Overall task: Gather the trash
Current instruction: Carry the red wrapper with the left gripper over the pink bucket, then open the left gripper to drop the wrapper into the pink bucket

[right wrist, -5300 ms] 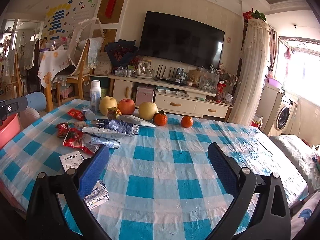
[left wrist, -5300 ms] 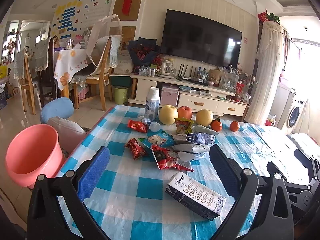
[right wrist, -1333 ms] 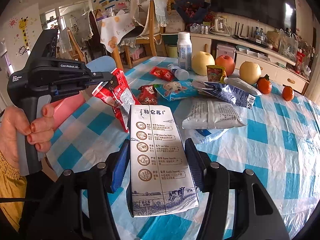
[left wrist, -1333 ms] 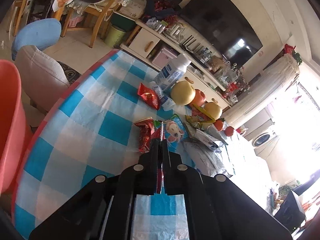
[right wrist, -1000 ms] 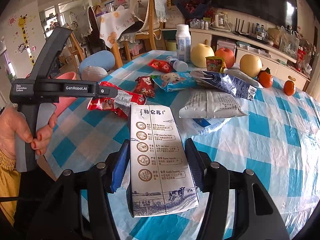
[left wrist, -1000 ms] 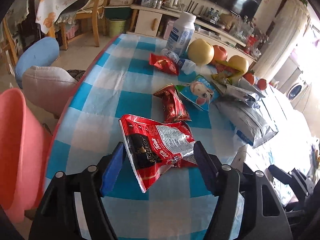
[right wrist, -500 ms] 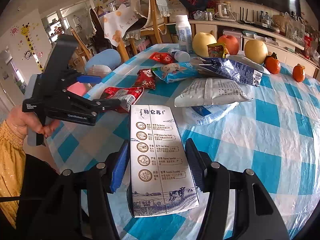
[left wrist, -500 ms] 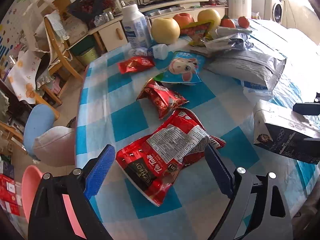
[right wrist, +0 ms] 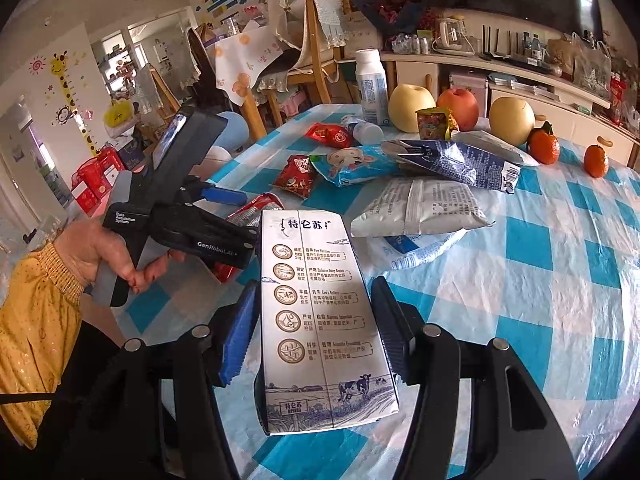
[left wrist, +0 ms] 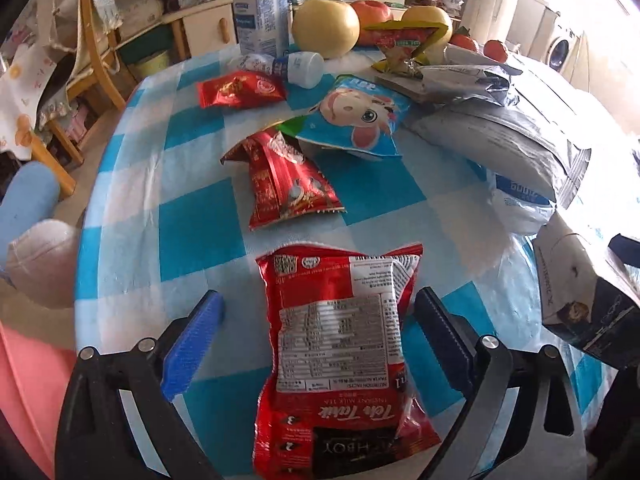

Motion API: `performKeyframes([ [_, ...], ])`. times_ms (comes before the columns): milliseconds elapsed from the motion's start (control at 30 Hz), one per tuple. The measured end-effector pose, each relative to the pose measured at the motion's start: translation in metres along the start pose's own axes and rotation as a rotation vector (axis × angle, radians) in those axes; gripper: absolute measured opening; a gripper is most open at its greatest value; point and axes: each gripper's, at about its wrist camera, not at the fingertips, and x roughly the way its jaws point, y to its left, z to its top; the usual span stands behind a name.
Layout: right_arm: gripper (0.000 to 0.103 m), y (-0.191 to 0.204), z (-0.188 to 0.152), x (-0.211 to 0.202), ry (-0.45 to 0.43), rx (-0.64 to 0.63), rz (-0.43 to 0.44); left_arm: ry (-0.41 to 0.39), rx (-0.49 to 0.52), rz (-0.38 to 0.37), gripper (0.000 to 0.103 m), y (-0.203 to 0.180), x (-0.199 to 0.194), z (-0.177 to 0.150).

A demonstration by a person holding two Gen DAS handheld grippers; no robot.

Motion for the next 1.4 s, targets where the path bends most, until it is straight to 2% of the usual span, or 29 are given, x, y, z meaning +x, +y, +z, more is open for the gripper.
performKeyframes([
  [100,0.058,0.000,0.001,0.002,0.005,0.003,-0.003,-0.002,-0.054,0.034,0.094,0.000,-0.004,-0.010],
  [167,0.058,0.002,0.000,0.004,0.005,-0.009,-0.009,-0.016,-0.089,0.052,0.085,-0.001,-0.010,-0.014],
  [233,0.058,0.004,0.000,0.006,0.006,-0.017,-0.011,-0.036,-0.110,0.066,0.063,-0.001,-0.015,-0.016],
  [333,0.058,0.009,0.000,0.010,0.007,-0.029,-0.012,-0.054,-0.180,0.079,0.051,0.004,-0.020,-0.019],
  [500,0.058,0.015,0.002,0.013,-0.003,-0.037,-0.026,-0.082,-0.298,0.070,0.044,0.016,-0.030,-0.027],
  [733,0.058,0.029,0.015,0.011,-0.029,-0.023,-0.030,-0.206,-0.410,0.062,0.043,0.045,-0.070,-0.030],
  [900,0.058,0.057,0.032,0.017,-0.036,-0.053,-0.013,-0.311,-0.509,0.130,0.043,0.084,-0.114,-0.039],
  [1100,0.058,0.119,0.071,0.039,-0.059,-0.123,0.071,-0.387,-0.698,0.275,0.043,0.152,-0.156,-0.072],
  [1233,0.058,0.172,0.105,0.065,-0.072,-0.191,0.152,-0.406,-0.862,0.325,0.043,0.197,-0.170,-0.106],
  [1400,0.058,0.234,0.134,0.103,-0.081,-0.274,0.230,-0.407,-1.008,0.347,0.043,0.235,-0.175,-0.138],
])
